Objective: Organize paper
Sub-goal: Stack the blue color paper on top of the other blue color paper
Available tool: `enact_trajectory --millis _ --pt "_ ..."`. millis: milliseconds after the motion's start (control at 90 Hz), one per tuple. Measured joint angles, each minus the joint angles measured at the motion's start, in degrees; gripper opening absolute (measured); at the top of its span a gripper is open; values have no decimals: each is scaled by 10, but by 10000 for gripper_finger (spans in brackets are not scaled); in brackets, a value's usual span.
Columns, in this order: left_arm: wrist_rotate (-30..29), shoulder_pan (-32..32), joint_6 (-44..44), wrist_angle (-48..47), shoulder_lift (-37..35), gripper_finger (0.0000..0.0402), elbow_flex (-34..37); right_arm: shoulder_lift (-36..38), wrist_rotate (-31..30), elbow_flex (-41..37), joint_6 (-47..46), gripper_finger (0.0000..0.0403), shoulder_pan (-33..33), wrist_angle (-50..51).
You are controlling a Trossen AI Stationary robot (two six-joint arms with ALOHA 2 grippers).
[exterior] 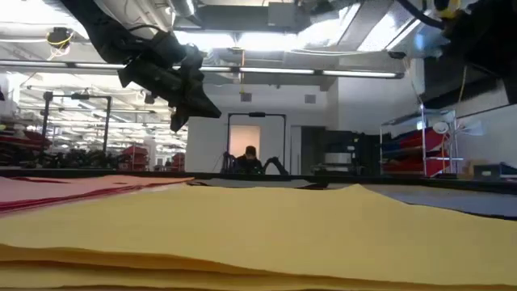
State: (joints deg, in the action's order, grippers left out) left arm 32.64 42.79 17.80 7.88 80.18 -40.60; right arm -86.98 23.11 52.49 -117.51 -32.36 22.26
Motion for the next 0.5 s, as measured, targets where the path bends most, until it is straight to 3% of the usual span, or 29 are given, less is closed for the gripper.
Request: enact_trajectory --millis 167,500 --pt "0 0 -2 0 0 0 0 0 -26 0 -37 21 -8 33" --pt "0 0 0 0 0 0 0 0 -42 0 3 141 -8 40"
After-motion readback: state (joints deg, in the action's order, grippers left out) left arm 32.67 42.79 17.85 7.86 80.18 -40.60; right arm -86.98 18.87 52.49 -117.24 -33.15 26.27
